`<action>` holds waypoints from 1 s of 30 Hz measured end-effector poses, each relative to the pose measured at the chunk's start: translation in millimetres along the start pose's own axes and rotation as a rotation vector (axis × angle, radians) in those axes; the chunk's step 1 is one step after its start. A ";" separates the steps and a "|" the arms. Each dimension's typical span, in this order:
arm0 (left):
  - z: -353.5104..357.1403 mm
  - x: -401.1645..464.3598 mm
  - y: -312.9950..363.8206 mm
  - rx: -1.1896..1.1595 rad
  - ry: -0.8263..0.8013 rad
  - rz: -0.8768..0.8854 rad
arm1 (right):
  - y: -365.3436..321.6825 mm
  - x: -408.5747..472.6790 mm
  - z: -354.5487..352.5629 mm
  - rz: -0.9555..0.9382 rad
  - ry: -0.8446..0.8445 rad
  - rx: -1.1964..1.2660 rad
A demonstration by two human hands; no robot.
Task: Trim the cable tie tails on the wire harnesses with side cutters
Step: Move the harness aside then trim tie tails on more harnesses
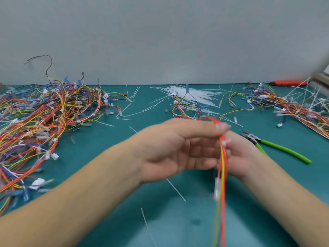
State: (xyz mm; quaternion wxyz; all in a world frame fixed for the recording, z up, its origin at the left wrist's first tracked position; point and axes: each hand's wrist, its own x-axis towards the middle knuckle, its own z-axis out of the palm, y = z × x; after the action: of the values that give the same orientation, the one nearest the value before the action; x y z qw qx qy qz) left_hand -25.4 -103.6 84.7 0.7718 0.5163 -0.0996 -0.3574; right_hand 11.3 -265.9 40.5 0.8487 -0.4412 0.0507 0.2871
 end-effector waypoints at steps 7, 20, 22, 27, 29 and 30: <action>-10.4 -7.8 30.5 -0.228 0.144 0.052 | 1.7 12.8 -7.7 0.070 0.071 0.218; -24.6 0.0 26.0 -0.107 0.446 0.228 | 4.1 16.7 -12.6 0.165 0.023 0.122; -25.9 -0.5 25.0 -0.083 0.419 0.167 | 5.8 15.9 -10.6 0.164 0.015 0.097; -19.6 -7.0 13.9 0.282 0.022 -0.033 | 4.7 14.3 -10.3 0.169 -0.143 -0.026; -11.9 -7.6 3.4 0.465 -0.048 -0.095 | 4.4 11.5 -10.0 0.242 -0.173 -0.048; -7.9 -7.2 -2.6 0.560 -0.052 -0.119 | 4.5 11.3 -10.3 0.255 -0.154 -0.051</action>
State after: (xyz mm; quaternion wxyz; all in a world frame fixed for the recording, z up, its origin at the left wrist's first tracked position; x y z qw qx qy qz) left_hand -27.7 -93.7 80.4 0.5740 0.7050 -0.1839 -0.3738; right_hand 20.0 -266.9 27.2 0.7953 -0.4292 0.0338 0.4269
